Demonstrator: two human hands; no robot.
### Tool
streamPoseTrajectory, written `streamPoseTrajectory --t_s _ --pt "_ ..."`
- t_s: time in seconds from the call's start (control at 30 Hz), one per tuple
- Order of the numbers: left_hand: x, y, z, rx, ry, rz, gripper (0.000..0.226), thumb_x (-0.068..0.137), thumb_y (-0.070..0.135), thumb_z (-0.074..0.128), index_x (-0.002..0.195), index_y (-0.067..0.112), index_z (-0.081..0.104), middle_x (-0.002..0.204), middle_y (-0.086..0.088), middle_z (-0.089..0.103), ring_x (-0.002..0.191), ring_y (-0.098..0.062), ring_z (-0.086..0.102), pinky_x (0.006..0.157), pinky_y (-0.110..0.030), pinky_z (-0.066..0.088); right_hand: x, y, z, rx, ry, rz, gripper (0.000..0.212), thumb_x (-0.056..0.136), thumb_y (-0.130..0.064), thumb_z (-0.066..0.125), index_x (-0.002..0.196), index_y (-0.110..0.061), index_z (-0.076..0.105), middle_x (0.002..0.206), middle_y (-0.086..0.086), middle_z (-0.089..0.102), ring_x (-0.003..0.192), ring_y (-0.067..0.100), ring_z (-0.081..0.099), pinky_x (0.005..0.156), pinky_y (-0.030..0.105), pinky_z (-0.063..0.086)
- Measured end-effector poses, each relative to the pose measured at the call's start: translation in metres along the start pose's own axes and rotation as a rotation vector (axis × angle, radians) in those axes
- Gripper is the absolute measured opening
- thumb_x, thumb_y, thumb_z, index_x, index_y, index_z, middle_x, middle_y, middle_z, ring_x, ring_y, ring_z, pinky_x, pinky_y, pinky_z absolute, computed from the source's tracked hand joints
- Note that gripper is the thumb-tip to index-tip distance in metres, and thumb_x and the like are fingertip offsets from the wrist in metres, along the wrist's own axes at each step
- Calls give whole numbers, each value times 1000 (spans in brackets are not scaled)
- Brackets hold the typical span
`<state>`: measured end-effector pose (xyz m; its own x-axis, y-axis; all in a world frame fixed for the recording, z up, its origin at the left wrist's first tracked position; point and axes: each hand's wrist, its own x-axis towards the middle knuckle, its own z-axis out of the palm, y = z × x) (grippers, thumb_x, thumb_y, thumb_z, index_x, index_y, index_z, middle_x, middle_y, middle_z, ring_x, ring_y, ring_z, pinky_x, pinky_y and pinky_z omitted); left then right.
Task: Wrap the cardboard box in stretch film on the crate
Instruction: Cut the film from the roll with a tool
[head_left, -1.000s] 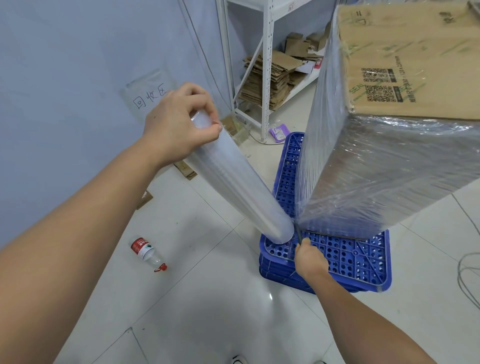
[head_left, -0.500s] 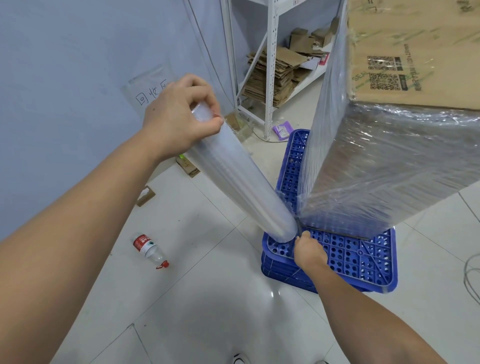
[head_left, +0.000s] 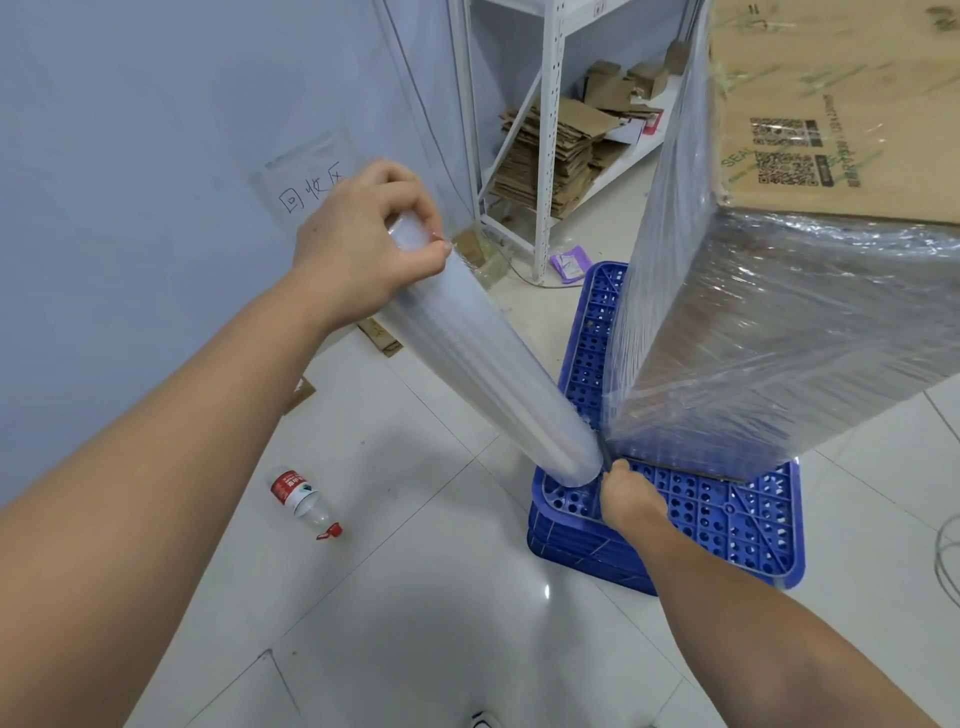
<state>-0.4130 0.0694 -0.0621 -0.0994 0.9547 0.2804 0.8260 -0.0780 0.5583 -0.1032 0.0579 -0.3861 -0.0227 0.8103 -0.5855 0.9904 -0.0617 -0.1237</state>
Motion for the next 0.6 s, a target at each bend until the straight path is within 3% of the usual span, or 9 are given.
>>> streamPoseTrajectory --t_s 0.1,0.27,0.43,0.6 --pt "-5 -4 -2 -4 4 -6 16 72 54 66 82 42 65 114 18 58 109 -14 58 93 -51 50 -15 20 15 -86 -36 34 34 95 -7 49 127 -8 37 108 13 61 87 27 59 64 38 44" --pt "-4 5 0 12 -17 25 16 73 56 65 80 42 64 114 20 58 111 -16 56 90 -50 50 -17 25 11 -112 -51 28 34 95 -8 50 128 -9 39 109 11 61 87 25 58 64 37 45" --pt "-6 6 0 25 -11 6 11 73 56 65 77 46 62 114 20 58 110 -14 56 91 -49 49 -10 16 8 -91 -48 21 38 94 -7 52 130 -7 38 114 13 60 96 27 61 68 38 46" --pt "-7 5 0 21 -15 15 9 72 55 66 77 49 63 114 21 58 113 -13 56 95 -51 49 -21 68 41 -135 -130 88 48 97 -8 45 142 -8 29 123 14 58 106 29 60 76 36 50"
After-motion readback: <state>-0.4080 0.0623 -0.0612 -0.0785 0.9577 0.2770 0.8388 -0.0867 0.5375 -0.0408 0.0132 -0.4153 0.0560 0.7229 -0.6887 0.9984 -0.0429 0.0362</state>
